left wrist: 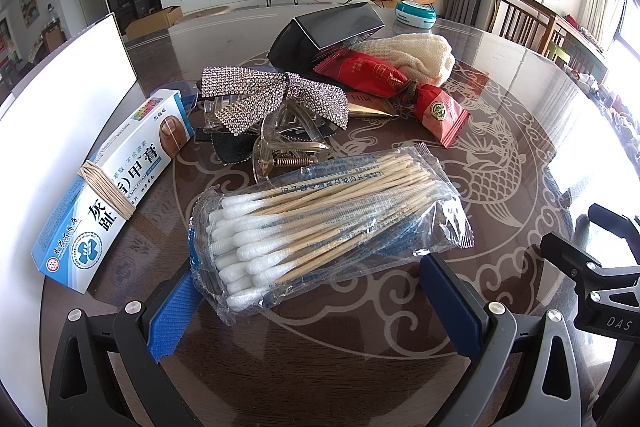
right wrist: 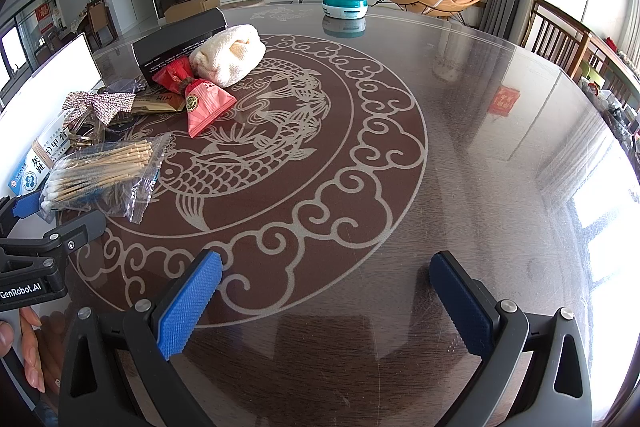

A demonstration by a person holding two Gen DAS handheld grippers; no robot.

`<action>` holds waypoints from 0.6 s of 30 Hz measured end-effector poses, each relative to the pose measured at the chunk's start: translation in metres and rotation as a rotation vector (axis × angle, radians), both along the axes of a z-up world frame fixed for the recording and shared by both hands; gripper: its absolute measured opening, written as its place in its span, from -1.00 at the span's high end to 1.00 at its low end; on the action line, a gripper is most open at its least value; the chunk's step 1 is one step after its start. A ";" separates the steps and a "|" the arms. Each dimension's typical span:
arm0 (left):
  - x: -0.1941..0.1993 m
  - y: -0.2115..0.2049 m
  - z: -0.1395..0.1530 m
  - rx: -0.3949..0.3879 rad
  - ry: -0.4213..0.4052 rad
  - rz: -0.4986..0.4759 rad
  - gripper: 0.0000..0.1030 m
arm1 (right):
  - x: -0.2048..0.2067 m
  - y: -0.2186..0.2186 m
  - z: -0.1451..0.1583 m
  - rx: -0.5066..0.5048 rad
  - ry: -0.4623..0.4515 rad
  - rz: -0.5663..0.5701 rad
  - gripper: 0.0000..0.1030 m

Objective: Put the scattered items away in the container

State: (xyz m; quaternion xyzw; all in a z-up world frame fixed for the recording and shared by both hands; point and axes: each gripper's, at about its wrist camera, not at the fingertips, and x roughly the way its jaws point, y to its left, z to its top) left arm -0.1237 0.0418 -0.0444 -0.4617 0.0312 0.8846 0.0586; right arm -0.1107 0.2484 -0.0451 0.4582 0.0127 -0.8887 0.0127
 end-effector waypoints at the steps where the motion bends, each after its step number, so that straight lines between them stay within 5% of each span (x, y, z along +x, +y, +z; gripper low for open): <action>1: 0.000 0.000 0.000 0.000 0.000 0.000 -1.00 | 0.000 0.000 0.000 0.000 0.000 0.000 -1.00; 18: 0.001 -0.001 0.001 0.002 0.000 0.000 -1.00 | 0.000 0.000 0.000 0.000 0.000 0.000 -1.00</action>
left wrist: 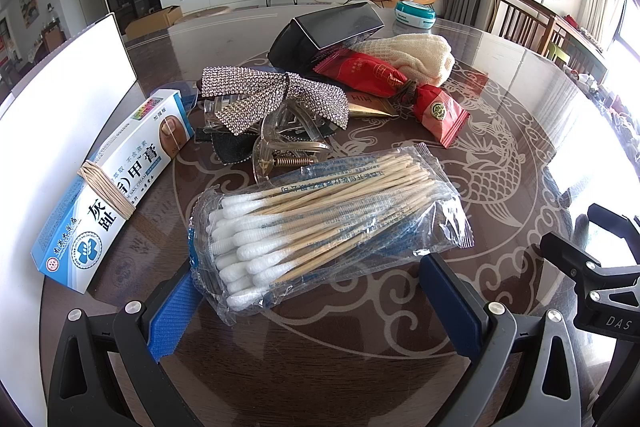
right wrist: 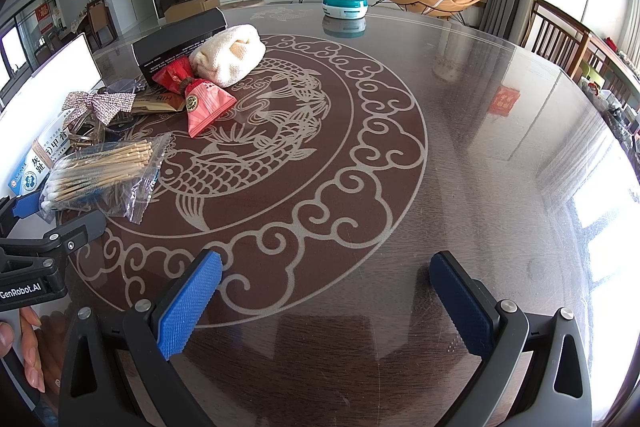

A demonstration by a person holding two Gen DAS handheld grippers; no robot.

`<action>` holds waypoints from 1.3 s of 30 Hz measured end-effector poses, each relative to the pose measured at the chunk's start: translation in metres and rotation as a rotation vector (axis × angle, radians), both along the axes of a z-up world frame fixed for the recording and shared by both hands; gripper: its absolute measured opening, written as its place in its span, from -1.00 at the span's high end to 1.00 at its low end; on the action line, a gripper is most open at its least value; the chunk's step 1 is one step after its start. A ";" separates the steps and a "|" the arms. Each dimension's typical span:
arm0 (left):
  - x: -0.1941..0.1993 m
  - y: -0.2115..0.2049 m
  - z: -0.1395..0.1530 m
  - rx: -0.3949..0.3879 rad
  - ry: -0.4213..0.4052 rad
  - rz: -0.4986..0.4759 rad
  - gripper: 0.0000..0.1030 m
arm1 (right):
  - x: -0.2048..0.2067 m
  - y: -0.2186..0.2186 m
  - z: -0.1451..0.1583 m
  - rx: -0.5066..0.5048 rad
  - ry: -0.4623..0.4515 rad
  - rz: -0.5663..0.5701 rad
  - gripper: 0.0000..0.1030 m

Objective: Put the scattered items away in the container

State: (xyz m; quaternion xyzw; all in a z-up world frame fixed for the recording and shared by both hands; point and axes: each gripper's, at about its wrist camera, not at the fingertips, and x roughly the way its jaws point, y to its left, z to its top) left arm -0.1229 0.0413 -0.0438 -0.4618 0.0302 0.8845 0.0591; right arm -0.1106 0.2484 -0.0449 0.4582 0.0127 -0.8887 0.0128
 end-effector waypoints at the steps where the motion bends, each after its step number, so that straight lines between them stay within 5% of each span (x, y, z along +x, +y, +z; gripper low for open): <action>1: 0.000 0.000 0.000 0.000 0.000 0.000 -1.00 | 0.000 0.000 0.000 0.000 0.000 0.000 -1.00; 17: 0.000 0.000 0.000 -0.001 -0.001 -0.001 -1.00 | 0.000 0.000 0.000 0.000 0.000 0.000 -1.00; 24: 0.042 -0.023 0.003 -0.019 -0.034 -0.065 -1.00 | 0.000 0.000 0.000 0.000 0.000 0.000 -1.00; 28: 0.059 -0.044 0.029 -0.071 0.050 -0.042 -1.00 | 0.000 0.000 0.000 0.000 0.000 0.000 -1.00; 33: 0.025 -0.056 0.064 -0.148 0.115 0.004 -1.00 | 0.000 0.000 0.000 0.000 0.000 0.000 -1.00; 39: -0.029 -0.083 0.043 -0.157 0.035 0.053 -1.00 | 0.000 0.000 0.000 0.000 0.000 0.000 -1.00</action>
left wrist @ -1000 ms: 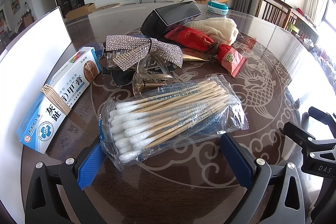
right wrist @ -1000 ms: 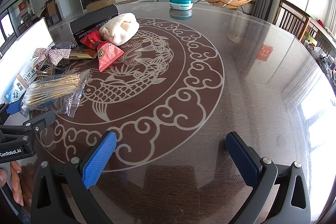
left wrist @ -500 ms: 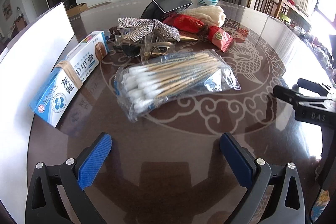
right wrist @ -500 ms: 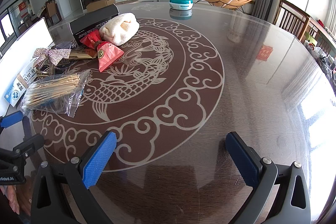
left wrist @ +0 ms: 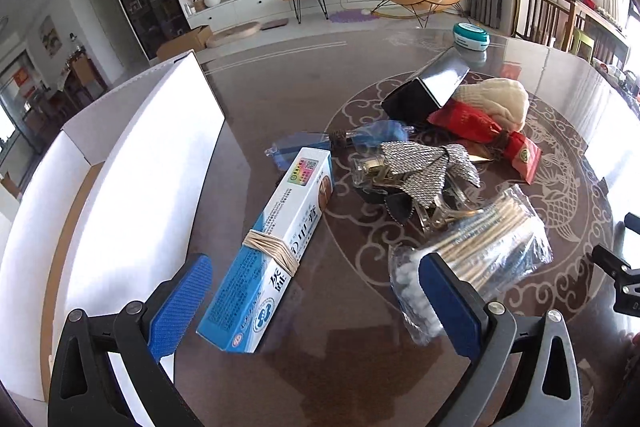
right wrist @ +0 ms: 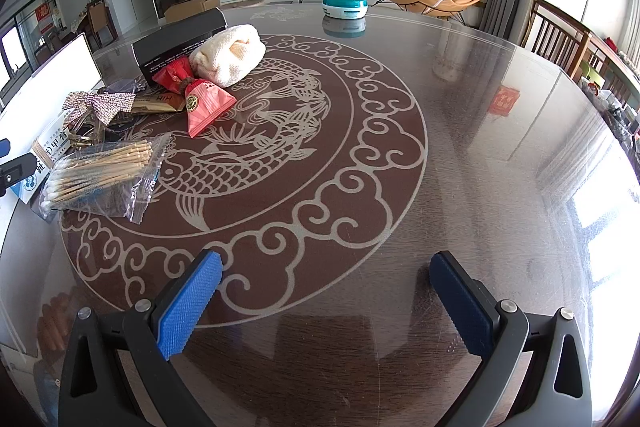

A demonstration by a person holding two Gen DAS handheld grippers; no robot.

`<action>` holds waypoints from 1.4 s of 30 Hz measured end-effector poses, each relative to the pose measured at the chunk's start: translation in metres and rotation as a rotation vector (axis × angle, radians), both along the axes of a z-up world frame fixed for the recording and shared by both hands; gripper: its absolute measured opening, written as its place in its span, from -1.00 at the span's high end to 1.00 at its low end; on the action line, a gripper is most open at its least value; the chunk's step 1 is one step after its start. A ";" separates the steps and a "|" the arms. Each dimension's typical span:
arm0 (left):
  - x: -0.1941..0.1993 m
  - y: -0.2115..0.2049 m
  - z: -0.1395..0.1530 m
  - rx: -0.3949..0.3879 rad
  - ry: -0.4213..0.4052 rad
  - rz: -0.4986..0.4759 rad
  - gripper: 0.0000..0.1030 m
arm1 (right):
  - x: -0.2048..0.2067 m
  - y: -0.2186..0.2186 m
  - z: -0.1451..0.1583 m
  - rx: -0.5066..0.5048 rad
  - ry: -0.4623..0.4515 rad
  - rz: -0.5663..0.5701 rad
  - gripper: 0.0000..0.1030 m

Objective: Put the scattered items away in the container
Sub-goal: 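Grasp the blue-and-white ointment box with the left gripper, then lift the ointment box with the left gripper while the right gripper grasps the wooden swab bag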

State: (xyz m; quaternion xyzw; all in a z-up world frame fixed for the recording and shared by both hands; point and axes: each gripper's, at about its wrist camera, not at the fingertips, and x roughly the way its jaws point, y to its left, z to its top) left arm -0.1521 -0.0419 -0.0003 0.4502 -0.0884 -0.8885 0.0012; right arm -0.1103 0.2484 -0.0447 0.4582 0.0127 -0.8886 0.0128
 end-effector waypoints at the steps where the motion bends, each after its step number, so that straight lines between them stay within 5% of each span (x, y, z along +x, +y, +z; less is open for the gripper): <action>1: -0.007 -0.005 -0.003 0.015 -0.009 0.013 -1.00 | 0.000 0.000 0.000 0.000 0.000 0.000 -1.00; 12: -0.039 -0.021 -0.033 0.052 -0.112 0.026 -0.97 | 0.000 0.000 0.000 0.000 0.000 0.000 -1.00; 17: -0.034 -0.019 -0.031 0.091 -0.119 0.019 0.17 | -0.001 0.000 0.000 0.000 0.000 0.000 -1.00; 19: -0.030 -0.017 -0.031 0.101 -0.119 0.028 0.46 | -0.001 0.000 0.000 0.000 0.000 0.000 -1.00; 32: 0.065 0.012 -0.031 0.143 -0.084 0.020 0.48 | 0.000 0.000 0.000 0.000 0.000 0.000 -1.00; 39: 0.076 0.011 -0.032 0.142 -0.069 -0.001 0.46 | 0.000 0.000 0.000 0.000 0.000 0.000 -1.00; 42: 0.080 0.008 -0.033 0.122 -0.061 -0.006 0.28 | 0.000 0.000 0.000 0.000 0.000 0.000 -1.00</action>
